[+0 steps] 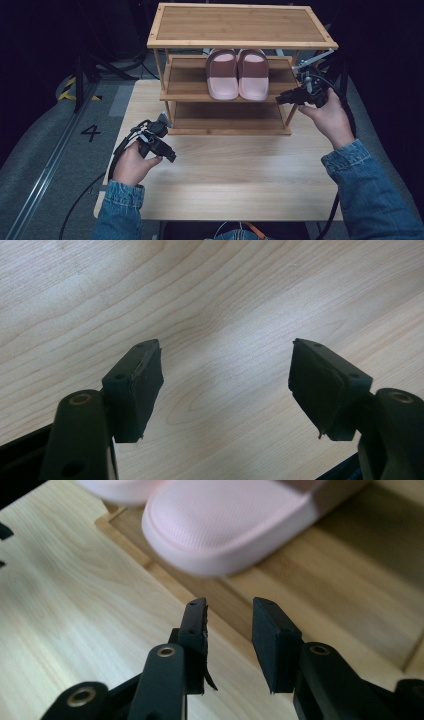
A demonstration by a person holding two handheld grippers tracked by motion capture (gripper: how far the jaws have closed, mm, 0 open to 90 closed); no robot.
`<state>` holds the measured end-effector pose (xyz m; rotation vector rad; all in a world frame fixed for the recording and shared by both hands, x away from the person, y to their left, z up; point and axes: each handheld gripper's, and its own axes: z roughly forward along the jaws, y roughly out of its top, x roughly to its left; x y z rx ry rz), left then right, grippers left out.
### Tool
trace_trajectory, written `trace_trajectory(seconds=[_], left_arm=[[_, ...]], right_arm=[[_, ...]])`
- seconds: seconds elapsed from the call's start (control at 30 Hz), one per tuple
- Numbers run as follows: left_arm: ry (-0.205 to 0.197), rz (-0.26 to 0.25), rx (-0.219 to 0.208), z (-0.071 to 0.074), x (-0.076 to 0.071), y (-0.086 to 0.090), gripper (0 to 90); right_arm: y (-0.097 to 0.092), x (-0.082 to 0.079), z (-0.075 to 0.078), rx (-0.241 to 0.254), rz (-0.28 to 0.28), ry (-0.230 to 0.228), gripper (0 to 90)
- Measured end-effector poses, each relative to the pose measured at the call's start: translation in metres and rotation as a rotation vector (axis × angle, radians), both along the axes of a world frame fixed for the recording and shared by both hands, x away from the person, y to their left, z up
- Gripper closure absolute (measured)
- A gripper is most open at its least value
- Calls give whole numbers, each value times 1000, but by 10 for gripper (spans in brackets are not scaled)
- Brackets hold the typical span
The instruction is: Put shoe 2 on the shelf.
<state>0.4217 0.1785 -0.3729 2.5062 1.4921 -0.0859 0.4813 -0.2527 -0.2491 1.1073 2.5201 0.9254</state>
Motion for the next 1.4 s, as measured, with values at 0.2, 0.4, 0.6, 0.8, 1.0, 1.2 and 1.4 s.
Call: trace_trajectory(seconds=[0.2, 0.4, 0.6, 0.8, 1.0, 1.2, 1.4], left_arm=[[-1, 3, -6, 1, 0, 2, 299], [-1, -1, 1, 0, 0, 1, 298], [-9, -15, 12, 1, -2, 3, 294], [-15, 5, 36, 1, -2, 12, 293], [-27, 21, 40, -2, 0, 20, 293], [-35, -6, 44, -7, 1, 27, 294], [-28, 5, 49, -10, 3, 31, 293]], right_arm=[[-18, -13, -3, -14, -9, 6, 644], [-43, -23, -12, -9, -37, 25, 622], [-65, -27, -27, -12, -68, 68, 577], [-85, -30, -47, -72, -115, 120, 530], [-102, -30, -72, -103, -160, 179, 491], [-113, -31, -104, -144, -175, 237, 465], [-119, -32, -133, -145, -179, 284, 435]])
